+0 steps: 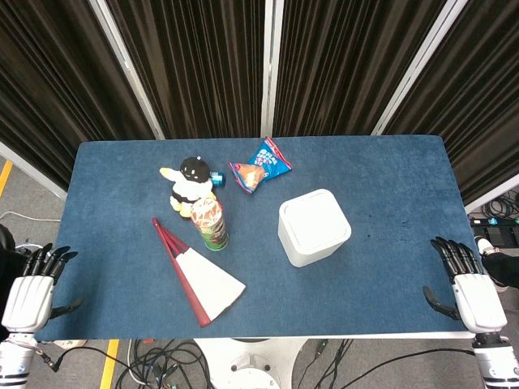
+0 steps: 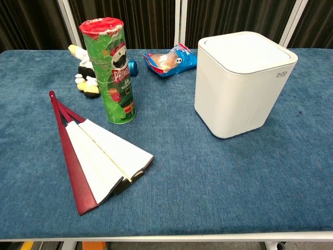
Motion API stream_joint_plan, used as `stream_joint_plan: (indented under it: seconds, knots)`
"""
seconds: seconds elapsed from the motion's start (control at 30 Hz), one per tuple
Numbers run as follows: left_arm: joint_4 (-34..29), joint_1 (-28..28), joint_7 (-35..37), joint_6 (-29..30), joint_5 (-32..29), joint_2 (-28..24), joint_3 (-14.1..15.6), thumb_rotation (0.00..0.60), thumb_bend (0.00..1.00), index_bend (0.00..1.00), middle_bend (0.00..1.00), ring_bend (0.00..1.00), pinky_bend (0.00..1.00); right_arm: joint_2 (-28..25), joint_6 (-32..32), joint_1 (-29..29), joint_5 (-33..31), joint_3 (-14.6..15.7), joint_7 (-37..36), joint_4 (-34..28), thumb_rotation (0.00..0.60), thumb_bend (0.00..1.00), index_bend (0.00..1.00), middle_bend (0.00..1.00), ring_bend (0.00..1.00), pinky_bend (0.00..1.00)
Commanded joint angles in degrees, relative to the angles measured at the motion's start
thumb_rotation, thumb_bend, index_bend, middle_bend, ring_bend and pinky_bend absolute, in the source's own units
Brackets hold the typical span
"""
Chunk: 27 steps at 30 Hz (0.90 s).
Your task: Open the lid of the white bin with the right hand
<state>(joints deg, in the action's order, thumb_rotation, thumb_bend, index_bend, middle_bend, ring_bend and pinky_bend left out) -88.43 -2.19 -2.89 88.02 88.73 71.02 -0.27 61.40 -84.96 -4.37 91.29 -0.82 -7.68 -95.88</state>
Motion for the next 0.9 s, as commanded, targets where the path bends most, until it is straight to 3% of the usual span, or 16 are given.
stream_joint_plan:
  seconds: [0.03,0.33,0.5,0.63,0.9]
  knots:
    - [0.09,-0.16,-0.11,-0.38,-0.25,0.11,-0.07,0.6,0.0,0.19,0.13,0.02,0.1,0.07,0.47,-0.35,-0.07,-0.12,0.14,-0.08,0.6,0.27,0.0,0.04,0.0,0.0]
    - [-0.38,-0.25,-0.73,-0.6,-0.37,0.15,-0.07,0.6,0.0,0.19,0.13,0.02,0.1,-0.62,1.82,-1.85,1.0,-0.37,-0.18,0.03,0.6,0.27,0.0,0.04,0.0,0.0]
    - [-0.74,-0.41,-0.98,-0.24,0.31,-0.07,-0.1,0.6,0.0,0.19,0.13,0.02,0.1,-3.46,5.23,-6.48,4.97,-1.4,-2.02,-2.15,0.6,0.27,0.0,0.05,0.0,0.0]
    - [-0.79,-0.39,-0.86,-0.27,0.23,-0.02,-0.1,0.6,0.0,0.19,0.13,0.02,0.1,-5.44,10.87,-12.45,6.38,-3.74,-1.81,-4.45,0.6,0.27,0.01,0.09,0.0,0.0]
    - [0.04,-0.14,-0.09,-0.58,-0.57,0.24,-0.03,0.6,0.0,0.19,0.13,0.02,0.1,-3.36,25.88,-24.17,2.45,-7.6,2.78,-7.09,0.6,0.27,0.16,0.19,0.0,0.0]
